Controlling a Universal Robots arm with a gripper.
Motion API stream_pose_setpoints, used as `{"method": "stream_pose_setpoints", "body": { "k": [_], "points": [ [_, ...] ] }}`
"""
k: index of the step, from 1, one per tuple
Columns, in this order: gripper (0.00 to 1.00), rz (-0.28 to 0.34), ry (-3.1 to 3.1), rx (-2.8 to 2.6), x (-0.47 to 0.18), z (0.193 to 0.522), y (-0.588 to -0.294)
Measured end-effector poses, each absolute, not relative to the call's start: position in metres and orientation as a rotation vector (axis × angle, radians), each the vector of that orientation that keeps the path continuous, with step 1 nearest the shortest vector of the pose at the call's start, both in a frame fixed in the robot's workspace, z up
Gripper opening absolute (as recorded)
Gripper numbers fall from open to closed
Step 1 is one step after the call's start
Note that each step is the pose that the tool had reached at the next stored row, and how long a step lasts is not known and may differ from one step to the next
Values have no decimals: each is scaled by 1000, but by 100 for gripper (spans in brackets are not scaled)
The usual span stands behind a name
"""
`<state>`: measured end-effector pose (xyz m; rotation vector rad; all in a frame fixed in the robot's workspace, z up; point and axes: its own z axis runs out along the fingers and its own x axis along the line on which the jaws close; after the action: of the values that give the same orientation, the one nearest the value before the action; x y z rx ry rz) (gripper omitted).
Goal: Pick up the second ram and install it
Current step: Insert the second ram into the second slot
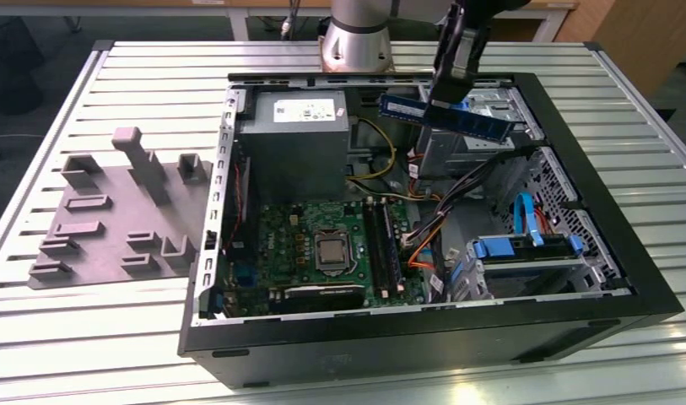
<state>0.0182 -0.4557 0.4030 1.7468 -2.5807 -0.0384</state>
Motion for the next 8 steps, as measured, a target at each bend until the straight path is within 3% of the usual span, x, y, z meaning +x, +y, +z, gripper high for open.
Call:
{"method": "stream_pose_setpoints", "body": {
  "k": [8],
  "points": [
    [14, -41, -2689, 1579, 18, 402, -456]
  ]
}}
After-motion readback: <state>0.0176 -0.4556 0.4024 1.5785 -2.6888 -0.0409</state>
